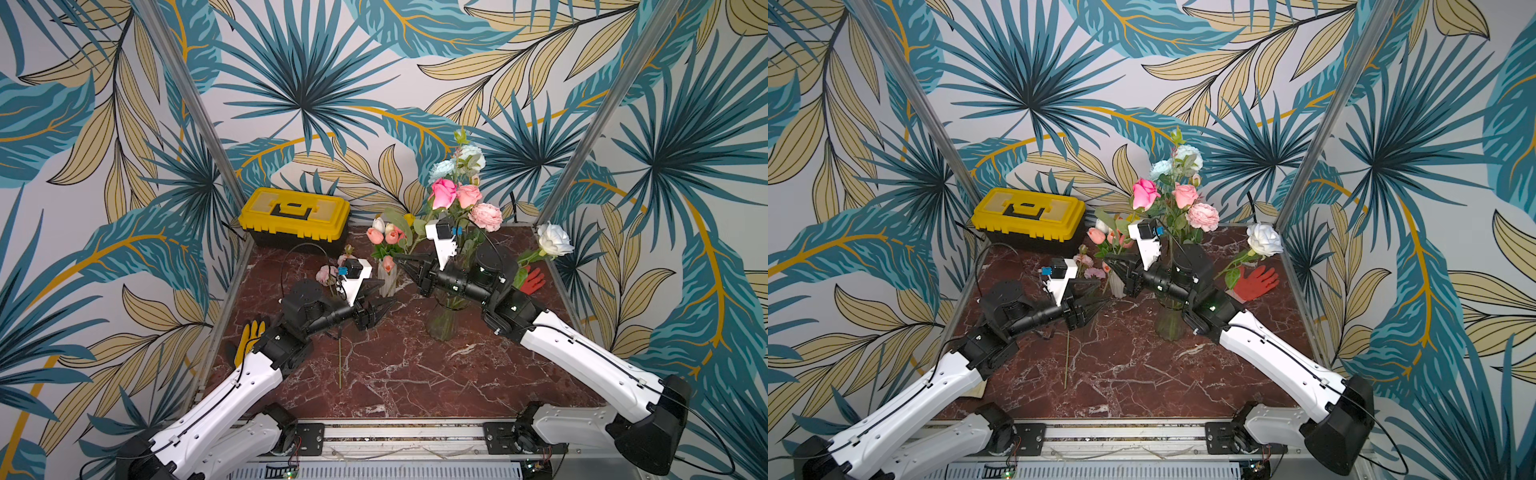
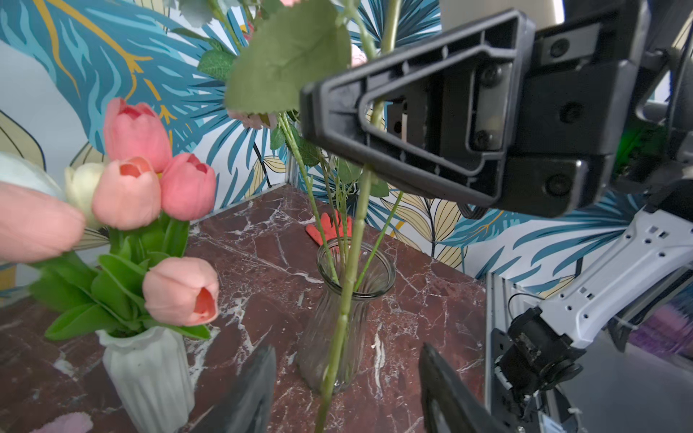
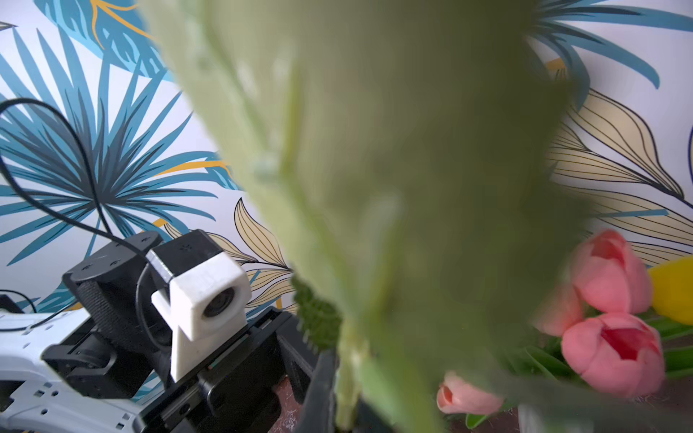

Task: Pick out pink flowers from the vase
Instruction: Place the flower at the center of the board.

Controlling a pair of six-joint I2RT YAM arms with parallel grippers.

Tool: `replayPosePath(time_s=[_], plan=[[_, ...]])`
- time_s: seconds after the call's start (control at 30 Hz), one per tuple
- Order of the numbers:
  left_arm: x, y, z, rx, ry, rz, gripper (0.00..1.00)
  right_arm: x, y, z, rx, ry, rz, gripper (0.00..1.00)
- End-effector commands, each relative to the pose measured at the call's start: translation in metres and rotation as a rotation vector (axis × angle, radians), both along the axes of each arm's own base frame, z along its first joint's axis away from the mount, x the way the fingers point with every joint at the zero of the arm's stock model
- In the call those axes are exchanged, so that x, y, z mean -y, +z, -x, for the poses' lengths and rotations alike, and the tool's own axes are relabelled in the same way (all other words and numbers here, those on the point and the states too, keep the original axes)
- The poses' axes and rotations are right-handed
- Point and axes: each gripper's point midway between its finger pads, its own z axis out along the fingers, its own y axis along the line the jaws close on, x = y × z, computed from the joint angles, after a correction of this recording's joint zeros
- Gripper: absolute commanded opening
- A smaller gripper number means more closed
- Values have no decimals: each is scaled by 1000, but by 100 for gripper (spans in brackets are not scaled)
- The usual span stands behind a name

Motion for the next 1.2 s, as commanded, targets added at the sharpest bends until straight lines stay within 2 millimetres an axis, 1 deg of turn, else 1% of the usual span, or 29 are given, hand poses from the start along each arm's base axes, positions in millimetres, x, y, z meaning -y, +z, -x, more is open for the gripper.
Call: replayPosePath(time_s=[0.0, 0.1, 0.23, 0.33, 0.37, 0.57, 0.6, 0.63, 0.67, 0.7, 0.73, 0.77, 0.83, 1.0, 1.1, 1.17], plan=[[2, 0, 3, 39, -20, -2, 52, -3, 7, 13, 23, 59, -38, 0], [3, 3, 8, 49, -45, 2, 39, -8, 1, 18, 13, 101, -16, 0], [6, 3, 10, 50, -66, 0, 17, -9, -10, 19, -13, 113, 19, 0], [6, 3, 12, 53, -77, 0, 3, -8, -12, 19, -15, 109, 23, 0], [6, 3, 12, 52, -79, 0, 0, -8, -12, 19, -16, 105, 24, 0], [4, 0, 10, 40, -56, 2, 0, -8, -14, 18, -30, 103, 23, 0], [4, -1, 9, 36, -52, 2, 2, -8, -13, 18, -31, 104, 21, 0], [3, -1, 9, 35, -46, 1, 10, -9, -13, 19, -35, 108, 17, 0], [2, -2, 8, 33, -37, 2, 22, -9, -13, 19, -38, 110, 15, 0], [2, -2, 7, 30, -30, 3, 28, -9, -13, 19, -38, 114, 14, 0], [1, -3, 6, 29, -25, 2, 31, -9, -12, 20, -36, 117, 15, 0], [1, -3, 5, 29, -19, 1, 31, -9, -12, 20, -35, 119, 16, 0], [0, -6, 3, 25, -6, -3, 29, -9, -10, 22, -24, 123, 18, 0], [2, -8, 5, 17, -25, -7, 16, -8, -10, 26, -28, 133, 30, 0], [4, -9, 6, 19, -42, -10, 12, -10, -13, 28, -41, 153, 49, 0], [5, -9, 6, 18, -51, -11, 11, -10, -14, 28, -45, 153, 54, 0]])
